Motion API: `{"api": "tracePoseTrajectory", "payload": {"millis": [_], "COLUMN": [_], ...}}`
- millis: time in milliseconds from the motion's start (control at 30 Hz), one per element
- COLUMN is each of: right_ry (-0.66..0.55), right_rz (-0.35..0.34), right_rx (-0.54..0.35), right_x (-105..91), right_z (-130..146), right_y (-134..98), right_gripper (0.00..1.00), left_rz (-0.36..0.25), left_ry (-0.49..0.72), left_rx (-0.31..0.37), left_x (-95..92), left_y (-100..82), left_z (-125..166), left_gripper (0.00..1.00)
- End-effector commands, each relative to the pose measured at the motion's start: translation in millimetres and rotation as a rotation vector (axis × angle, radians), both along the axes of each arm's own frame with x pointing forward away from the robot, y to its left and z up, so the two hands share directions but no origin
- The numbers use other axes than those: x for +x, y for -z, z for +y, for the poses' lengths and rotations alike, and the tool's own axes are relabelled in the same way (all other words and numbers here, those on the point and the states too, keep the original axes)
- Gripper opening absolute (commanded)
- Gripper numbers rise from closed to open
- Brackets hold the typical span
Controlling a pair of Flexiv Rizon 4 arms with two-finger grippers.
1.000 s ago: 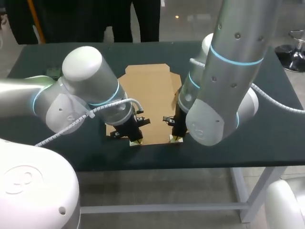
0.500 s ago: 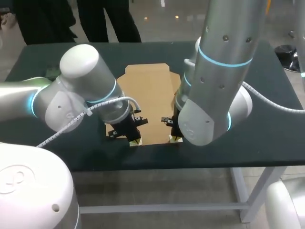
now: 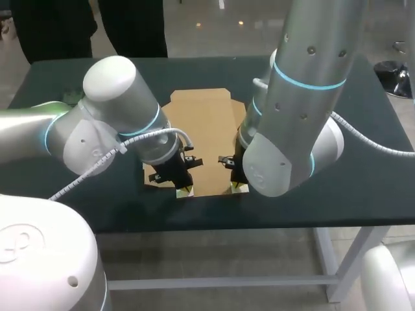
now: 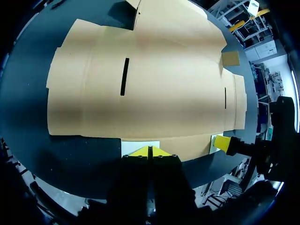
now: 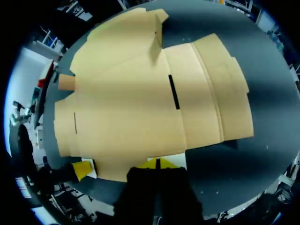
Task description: Assemble the packaging by folding the flat box into shape, placing the metal phone stand inside, and closing the box properly
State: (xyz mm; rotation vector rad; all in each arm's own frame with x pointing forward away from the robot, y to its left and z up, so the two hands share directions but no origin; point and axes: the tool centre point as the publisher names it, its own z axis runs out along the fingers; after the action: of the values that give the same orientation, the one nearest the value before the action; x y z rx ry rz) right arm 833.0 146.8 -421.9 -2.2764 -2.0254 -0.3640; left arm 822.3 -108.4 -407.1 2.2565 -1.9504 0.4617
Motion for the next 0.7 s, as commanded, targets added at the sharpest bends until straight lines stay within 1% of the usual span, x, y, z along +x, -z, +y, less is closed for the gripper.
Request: {"api": "tracePoseTrajectory", "payload": {"millis": [33, 200, 233, 367, 467, 533, 600, 633, 700], "right_ry": [-0.008, -0.012, -0.007, -0.023, -0.023, -0.025, -0.032, -0.029, -0.033], "right_rz": [0.003, -0.013, -0.015, -0.018, -0.022, -0.024, -0.026, -0.026, -0.026], "right_rx": [0.051, 0.092, 0.095, 0.155, 0.183, 0.194, 0.224, 0.231, 0.253], "right_x": [1.2, 5.5, 6.6, 11.5, 14.2, 15.8, 18.3, 19.7, 22.0], "right_z": [-14, -26, -29, -39, -46, -50, -55, -58, -63], "right_y": [-16, -34, -37, -46, -52, -56, -60, -62, -65], "right_gripper": [0.0, 0.0, 0.0, 0.0, 0.0, 0.0, 0.0, 0.05, 0.07], "left_rz": [-0.025, -0.048, -0.054, -0.074, -0.084, -0.089, -0.095, -0.101, -0.116], "left_ry": [0.003, 0.006, 0.007, 0.013, 0.01, 0.007, 0.004, 0.002, -0.004], "left_rx": [-0.002, 0.002, -0.002, -0.021, -0.026, -0.027, -0.025, -0.028, -0.038], "left_x": [-3.3, -1.8, -1.6, -1.0, -0.1, 0.9, 1.6, 2.0, 2.3], "left_y": [-16.0, -33.7, -37.3, -49.9, -57.1, -60.5, -64.1, -65.7, -69.6], "left_z": [5, 10, 11, 15, 17, 19, 20, 20, 22], "left_gripper": [0.0, 0.0, 0.0, 0.0, 0.0, 0.16, 0.24, 0.3, 0.38]}}
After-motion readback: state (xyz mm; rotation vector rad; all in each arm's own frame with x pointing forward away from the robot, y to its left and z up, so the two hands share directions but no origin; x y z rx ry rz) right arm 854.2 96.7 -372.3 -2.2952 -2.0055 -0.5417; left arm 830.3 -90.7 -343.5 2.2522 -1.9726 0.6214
